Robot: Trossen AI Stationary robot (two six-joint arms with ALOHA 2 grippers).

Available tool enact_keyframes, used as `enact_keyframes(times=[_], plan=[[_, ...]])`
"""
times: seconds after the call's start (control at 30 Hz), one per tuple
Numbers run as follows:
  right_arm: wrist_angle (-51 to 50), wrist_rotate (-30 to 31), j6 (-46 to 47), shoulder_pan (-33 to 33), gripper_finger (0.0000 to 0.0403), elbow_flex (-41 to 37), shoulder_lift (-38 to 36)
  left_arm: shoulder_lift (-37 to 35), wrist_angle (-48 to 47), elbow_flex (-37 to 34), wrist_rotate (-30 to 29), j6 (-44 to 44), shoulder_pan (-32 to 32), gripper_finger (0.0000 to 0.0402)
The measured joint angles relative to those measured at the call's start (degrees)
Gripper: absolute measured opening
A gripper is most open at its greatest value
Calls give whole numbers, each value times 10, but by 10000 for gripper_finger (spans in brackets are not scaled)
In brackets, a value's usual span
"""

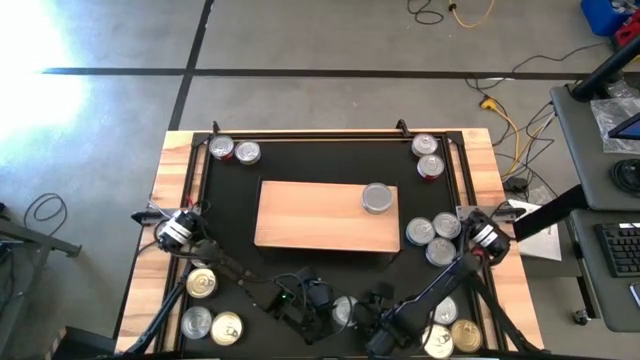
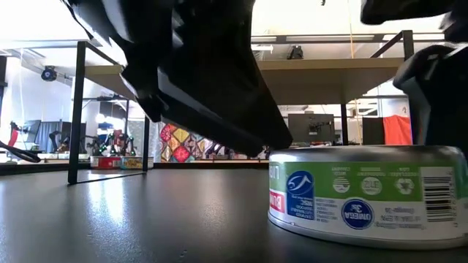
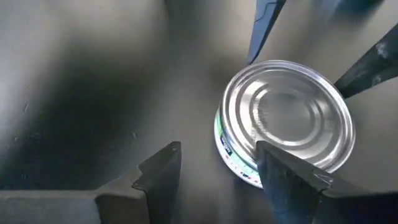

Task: Stack canned seafood by type on shelf
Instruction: Stack the green white tuna can on top of the green white tuna can on the shelf

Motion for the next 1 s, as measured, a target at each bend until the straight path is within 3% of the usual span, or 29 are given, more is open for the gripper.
enact_keyframes(times=[0.5, 1.0], plan=[[-6, 1, -95, -28, 276, 81, -5, -3, -11, -29, 7, -24, -16, 192], [35, 13, -141, -49, 263, 93, -7, -3, -24, -54, 7, -51, -30, 192]])
